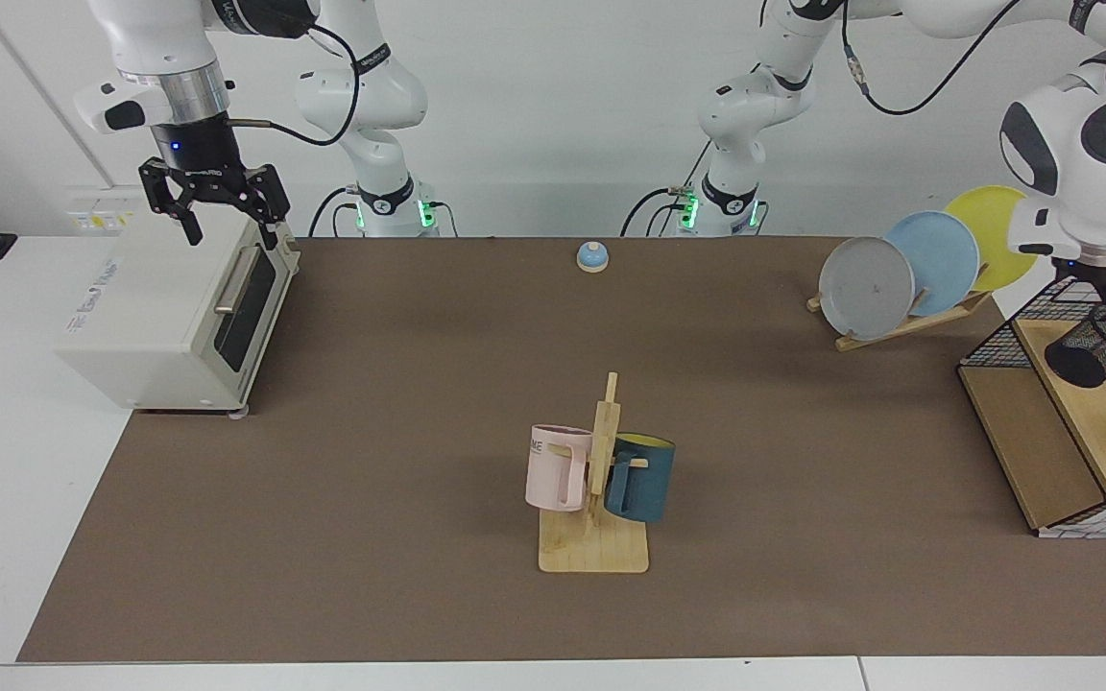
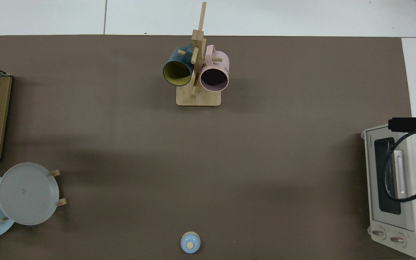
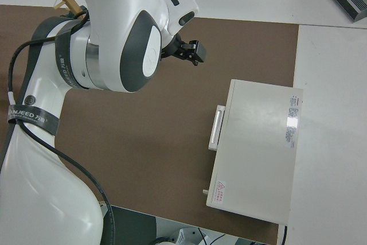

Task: Put markers into pen holder

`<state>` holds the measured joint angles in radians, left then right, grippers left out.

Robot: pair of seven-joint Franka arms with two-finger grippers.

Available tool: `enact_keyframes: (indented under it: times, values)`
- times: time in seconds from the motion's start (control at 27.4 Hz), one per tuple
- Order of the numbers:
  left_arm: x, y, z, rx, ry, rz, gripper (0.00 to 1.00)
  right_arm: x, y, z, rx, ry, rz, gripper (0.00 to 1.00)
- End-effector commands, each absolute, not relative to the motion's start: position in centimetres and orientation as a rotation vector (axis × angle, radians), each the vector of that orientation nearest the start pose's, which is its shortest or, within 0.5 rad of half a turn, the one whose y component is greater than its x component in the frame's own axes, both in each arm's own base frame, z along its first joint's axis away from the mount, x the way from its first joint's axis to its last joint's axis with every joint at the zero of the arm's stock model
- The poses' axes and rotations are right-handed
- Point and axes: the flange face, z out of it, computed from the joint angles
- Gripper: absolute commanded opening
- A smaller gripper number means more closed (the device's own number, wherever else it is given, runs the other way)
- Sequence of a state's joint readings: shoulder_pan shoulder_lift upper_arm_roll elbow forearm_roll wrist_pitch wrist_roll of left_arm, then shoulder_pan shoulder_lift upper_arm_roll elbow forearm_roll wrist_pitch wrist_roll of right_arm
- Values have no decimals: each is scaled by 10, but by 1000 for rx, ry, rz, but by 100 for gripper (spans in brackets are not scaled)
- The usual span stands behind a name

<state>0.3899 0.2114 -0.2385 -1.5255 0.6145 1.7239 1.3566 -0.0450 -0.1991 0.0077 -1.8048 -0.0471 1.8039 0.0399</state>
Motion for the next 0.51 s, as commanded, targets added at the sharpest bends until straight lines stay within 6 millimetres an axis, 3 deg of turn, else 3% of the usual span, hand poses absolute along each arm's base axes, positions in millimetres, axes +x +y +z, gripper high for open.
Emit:
enact_keyframes:
  times: [0.0,0.15,0.22,0.33,0.36,0.47]
  values:
    - [598,144,538,-2421,1505,408,100,511,-22,643,-3182,80,-310,100]
    - [594,128,527,-2644,1307,316,100,514,-24,639,-3180,82,-300,100]
    - [593,102,526,-2706,1228,282,100,519,-5,633,-3175,23,-282,100]
    - [595,74,521,-2758,1122,270,100,524,5,626,-3172,-12,-265,100]
    - [594,56,520,-2780,1082,268,100,524,7,627,-3172,-19,-267,100]
    - [591,18,517,-2925,798,245,100,524,8,627,-3173,-19,-265,100]
